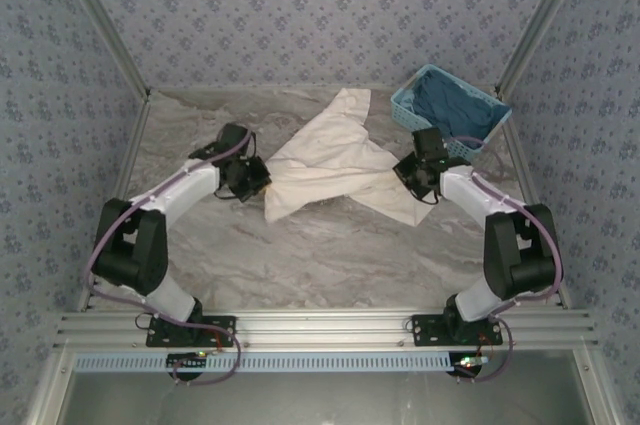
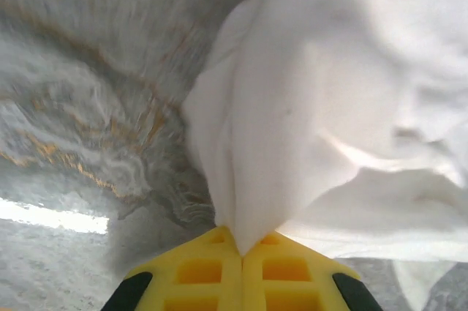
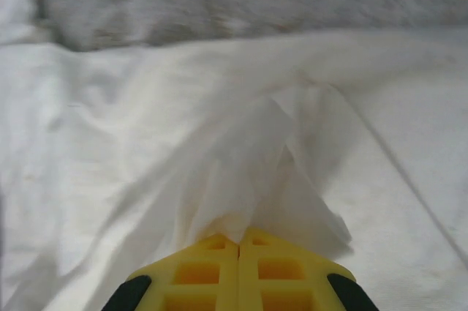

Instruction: Fold and stack the t-shirts

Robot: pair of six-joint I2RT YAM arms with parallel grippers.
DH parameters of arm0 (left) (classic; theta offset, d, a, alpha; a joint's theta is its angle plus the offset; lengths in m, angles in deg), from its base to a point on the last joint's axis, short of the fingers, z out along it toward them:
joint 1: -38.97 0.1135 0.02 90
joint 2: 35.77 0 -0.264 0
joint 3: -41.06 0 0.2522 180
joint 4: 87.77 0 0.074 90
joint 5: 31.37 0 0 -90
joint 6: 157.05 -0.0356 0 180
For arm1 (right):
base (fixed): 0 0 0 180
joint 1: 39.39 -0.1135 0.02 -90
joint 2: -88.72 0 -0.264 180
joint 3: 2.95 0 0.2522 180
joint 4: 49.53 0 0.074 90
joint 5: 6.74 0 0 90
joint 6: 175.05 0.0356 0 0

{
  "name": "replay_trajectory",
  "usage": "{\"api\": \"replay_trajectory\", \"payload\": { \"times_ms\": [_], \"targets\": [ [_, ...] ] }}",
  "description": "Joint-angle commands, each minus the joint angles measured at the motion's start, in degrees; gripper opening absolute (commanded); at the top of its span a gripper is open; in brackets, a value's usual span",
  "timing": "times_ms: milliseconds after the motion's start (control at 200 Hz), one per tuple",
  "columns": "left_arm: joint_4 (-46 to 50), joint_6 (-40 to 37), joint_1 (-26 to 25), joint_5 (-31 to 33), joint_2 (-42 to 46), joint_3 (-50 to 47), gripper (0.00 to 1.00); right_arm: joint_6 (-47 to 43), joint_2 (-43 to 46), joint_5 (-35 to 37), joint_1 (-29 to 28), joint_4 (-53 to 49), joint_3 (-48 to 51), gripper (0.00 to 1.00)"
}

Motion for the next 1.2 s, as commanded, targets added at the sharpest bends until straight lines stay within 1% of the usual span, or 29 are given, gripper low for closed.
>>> {"api": "replay_trajectory", "payload": {
  "times_ms": [0, 125, 225, 335, 425, 545, 560, 620, 709, 804, 834, 859, 879, 899, 924, 969, 1004, 1024, 1049, 1194],
  "targets": [
    [12.2, -9.6, 1.7, 5.1, 4.6, 7.6, 0.0, -5.9, 2.8, 2.4, -1.0, -4.1, -4.5, 0.0],
    [18.3, -16.8, 2.5, 5.8, 4.5, 17.1, 0.0, -6.8, 4.0, 2.6, -1.9, -5.8, -7.2, 0.0],
    [22.7, -22.0, 2.3, 3.8, 2.5, 25.7, 0.0, -7.2, 6.5, 3.8, -2.3, -6.8, -8.8, 0.0],
    [29.1, -26.4, -0.7, 3.8, -0.8, 34.9, 0.0, -8.4, 9.9, 4.9, -2.0, -9.8, -10.0, 0.0],
    [34.8, -28.5, -4.8, 3.8, -4.3, 39.8, 0.0, -9.6, 13.2, 6.5, -0.8, -12.0, -10.3, 0.0],
    [39.3, -29.5, -11.6, 4.5, -7.1, 39.5, 0.0, -11.8, 18.1, 8.8, 0.9, -15.6, -10.5, 0.0],
    [39.7, -29.3, -12.4, 4.2, -7.3, 39.1, 0.0, -12.0, 18.7, 9.1, 1.1, -17.3, -10.6, 0.0],
    [40.0, -28.8, -15.4, 3.2, -7.7, 36.5, 0.0, -13.3, 21.2, 10.3, 2.1, -20.3, -10.3, 0.0],
    [39.4, -27.1, -19.3, 3.4, -7.5, 33.0, 0.0, -14.8, 25.1, 11.4, 3.6, -23.5, -8.7, 0.0],
    [35.8, -24.0, -21.8, -1.0, -6.8, 29.5, 0.02, -15.4, 28.2, 12.1, 5.5, -27.0, -6.8, 0.0],
    [34.0, -22.9, -22.4, -3.1, -6.6, 28.1, 0.04, -15.5, 29.2, 12.4, 6.1, -27.8, -6.0, 0.0],
    [32.4, -22.0, -22.7, -5.0, -6.3, 26.9, 0.09, -15.8, 30.0, 12.5, 6.6, -28.2, -5.3, 0.0],
    [31.1, -21.5, -22.8, -6.4, -6.2, 25.8, 0.15, -15.8, 30.4, 12.5, 7.1, -28.6, -4.7, 0.0],
    [30.0, -20.8, -23.0, -7.6, -6.1, 24.8, 0.23, -15.8, 30.7, 12.6, 7.6, -29.1, -4.2, 0.0],
    [29.2, -20.0, -23.0, -8.3, -6.0, 23.7, 0.36, -15.8, 31.1, 12.4, 8.2, -29.5, -3.6, 0.0],
    [28.7, -18.8, -23.0, -7.6, -5.7, 22.0, 0.52, -16.0, 31.5, 12.0, 9.3, -29.9, -2.4, 0.0],
    [28.7, -17.8, -23.0, -5.7, -5.0, 20.6, 0.61, -16.1, 31.6, 12.1, 9.7, -30.2, -1.4, 0.0],
    [28.8, -17.0, -22.8, -4.5, -4.5, 19.8, 0.64, -16.1, 31.5, 12.0, 9.8, -30.5, -1.0, 0.0],
    [29.0, -15.9, -22.4, -3.5, -3.9, 18.7, 0.64, -16.2, 31.4, 12.0, 10.3, -30.9, -0.2, 0.0],
    [25.9, -7.9, -18.1, -3.1, 1.9, 7.0, 0.64, -16.5, 30.9, 13.5, 11.9, -33.1, 2.9, 0.0]
  ]
}}
